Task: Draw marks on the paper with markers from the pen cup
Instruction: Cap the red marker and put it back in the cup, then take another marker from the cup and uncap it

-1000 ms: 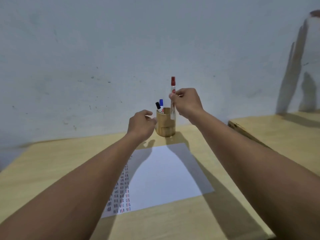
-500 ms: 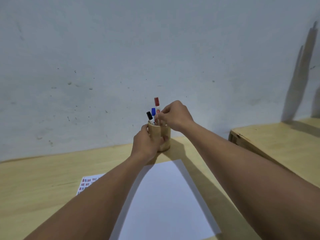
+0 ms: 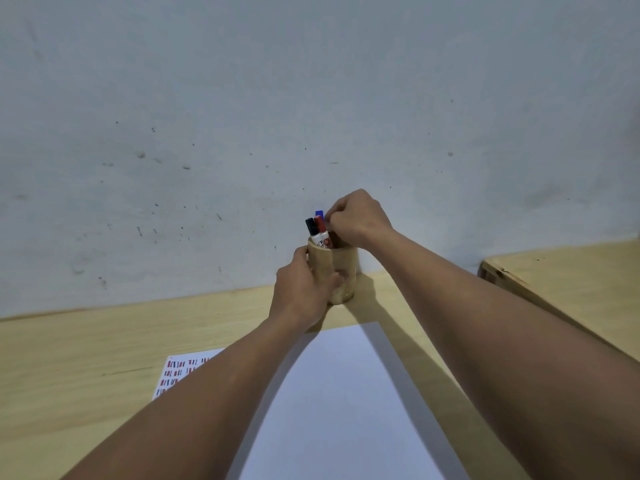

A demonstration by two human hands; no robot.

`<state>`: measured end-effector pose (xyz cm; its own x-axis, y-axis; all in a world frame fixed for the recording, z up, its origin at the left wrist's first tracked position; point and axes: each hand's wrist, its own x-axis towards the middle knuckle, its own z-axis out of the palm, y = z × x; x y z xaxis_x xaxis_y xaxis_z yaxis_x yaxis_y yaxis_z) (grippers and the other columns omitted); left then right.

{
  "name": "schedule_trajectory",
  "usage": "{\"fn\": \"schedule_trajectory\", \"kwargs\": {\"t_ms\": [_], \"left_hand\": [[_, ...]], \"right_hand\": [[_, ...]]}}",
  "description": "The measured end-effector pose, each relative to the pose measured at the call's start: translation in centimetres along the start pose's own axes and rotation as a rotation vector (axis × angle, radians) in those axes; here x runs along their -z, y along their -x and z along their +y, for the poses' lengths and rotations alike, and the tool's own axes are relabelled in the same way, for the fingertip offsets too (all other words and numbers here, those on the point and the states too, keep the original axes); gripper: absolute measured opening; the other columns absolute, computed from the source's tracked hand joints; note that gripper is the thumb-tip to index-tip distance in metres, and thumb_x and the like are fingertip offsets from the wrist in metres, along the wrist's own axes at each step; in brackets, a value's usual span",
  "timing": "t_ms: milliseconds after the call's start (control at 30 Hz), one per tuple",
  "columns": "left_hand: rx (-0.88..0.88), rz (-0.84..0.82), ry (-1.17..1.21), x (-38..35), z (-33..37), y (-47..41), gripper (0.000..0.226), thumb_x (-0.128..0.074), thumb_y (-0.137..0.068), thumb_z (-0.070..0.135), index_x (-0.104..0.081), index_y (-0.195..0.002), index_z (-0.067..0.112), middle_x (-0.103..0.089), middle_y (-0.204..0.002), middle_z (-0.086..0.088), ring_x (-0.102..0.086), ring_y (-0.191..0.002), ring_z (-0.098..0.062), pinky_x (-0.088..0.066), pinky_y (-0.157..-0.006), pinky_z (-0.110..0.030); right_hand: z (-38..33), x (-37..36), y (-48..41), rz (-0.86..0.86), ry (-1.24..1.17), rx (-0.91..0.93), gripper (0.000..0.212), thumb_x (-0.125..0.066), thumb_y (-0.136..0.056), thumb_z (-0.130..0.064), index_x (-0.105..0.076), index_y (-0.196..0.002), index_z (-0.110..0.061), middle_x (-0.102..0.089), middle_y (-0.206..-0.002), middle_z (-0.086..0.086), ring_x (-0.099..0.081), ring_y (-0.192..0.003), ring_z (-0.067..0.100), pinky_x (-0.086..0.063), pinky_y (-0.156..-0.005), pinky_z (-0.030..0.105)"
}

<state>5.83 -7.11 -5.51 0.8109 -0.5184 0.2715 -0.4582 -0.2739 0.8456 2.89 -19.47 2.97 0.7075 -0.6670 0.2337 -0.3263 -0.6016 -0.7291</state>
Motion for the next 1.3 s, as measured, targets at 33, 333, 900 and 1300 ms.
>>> {"fn": "schedule_trajectory", "kwargs": {"t_ms": [33,333,900,1300], "left_hand": [[-0.002,0.002,0.001,0.0,-0.1,-0.1,0.060,-0.078,-0.077,0.032,-0.053,-0.130,0.018,-0.068,-0.116,0.000,-0.067,-0.103,-0.021,-0.056,-0.090,-0.042],[-0.013,-0.011,0.033,0.1,-0.4,-0.2,0.070,-0.083,-0.075,0.041,-0.051,-0.134,0.020,-0.065,-0.115,0.003,-0.065,-0.105,-0.019,-0.055,-0.091,-0.036],[-0.006,-0.018,0.044,0.2,-0.4,-0.4,0.068,-0.084,-0.074,0.039,-0.053,-0.132,0.021,-0.067,-0.117,0.001,-0.067,-0.104,-0.018,-0.057,-0.091,-0.039],[0.006,-0.015,0.017,0.2,0.0,0.0,0.069,-0.084,-0.073,0.044,-0.053,-0.132,0.022,-0.068,-0.115,0.002,-0.067,-0.105,-0.018,-0.056,-0.092,-0.040]], "right_hand": [[-0.3,0.0,0.0,-0.015,0.006,-0.003,0.025,-0.047,-0.079,-0.003,-0.072,-0.078,0.002,-0.071,-0.074,0.009,-0.063,-0.072,0.029,-0.059,-0.069,0.042],[-0.7,1.2,-0.5,-0.190,-0.070,-0.115,0.009,-0.057,-0.090,-0.004,-0.061,-0.082,-0.003,-0.053,-0.065,0.008,-0.046,-0.033,0.012,-0.028,-0.035,0.014],[-0.1,2.5,-1.6,-0.411,-0.025,-0.082,0.017,-0.073,-0.090,-0.018,-0.083,-0.104,-0.016,-0.060,-0.077,0.005,-0.038,-0.062,0.016,-0.026,-0.050,0.026],[1.4,1.7,-0.7,-0.212,-0.186,0.068,0.014,-0.065,-0.094,-0.015,-0.074,-0.086,-0.008,-0.062,-0.073,0.004,-0.052,-0.061,0.015,-0.038,-0.049,0.020]]}}
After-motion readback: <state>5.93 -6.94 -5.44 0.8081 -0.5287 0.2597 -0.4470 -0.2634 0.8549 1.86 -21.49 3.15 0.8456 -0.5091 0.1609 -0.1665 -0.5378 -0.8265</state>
